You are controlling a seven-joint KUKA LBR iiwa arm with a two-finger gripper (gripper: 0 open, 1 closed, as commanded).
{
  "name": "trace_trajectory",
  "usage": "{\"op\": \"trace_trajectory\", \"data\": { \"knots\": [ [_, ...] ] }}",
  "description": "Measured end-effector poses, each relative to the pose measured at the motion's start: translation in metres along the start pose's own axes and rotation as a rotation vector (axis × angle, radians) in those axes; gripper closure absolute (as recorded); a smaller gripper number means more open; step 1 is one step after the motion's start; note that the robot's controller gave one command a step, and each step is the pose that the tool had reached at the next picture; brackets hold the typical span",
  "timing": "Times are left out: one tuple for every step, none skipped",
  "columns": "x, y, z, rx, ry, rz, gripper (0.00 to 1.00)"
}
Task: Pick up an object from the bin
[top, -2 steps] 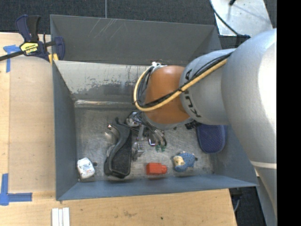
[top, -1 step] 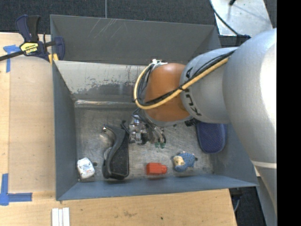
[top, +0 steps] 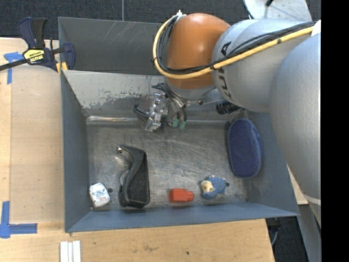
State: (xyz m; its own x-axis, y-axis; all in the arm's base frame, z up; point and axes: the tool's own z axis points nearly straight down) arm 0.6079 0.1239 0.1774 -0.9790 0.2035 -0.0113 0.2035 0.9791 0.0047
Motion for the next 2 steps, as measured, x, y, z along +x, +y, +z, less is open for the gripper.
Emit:
{"op": "trace_trajectory", "data": {
  "knots": [
    [-0.004, -0.003, -0.044, 0.001, 0.003, 0.014, 1.0],
    [-0.006, -0.038, -0.053, 0.005, 0.008, 0.19, 1.0]
  ]
}}
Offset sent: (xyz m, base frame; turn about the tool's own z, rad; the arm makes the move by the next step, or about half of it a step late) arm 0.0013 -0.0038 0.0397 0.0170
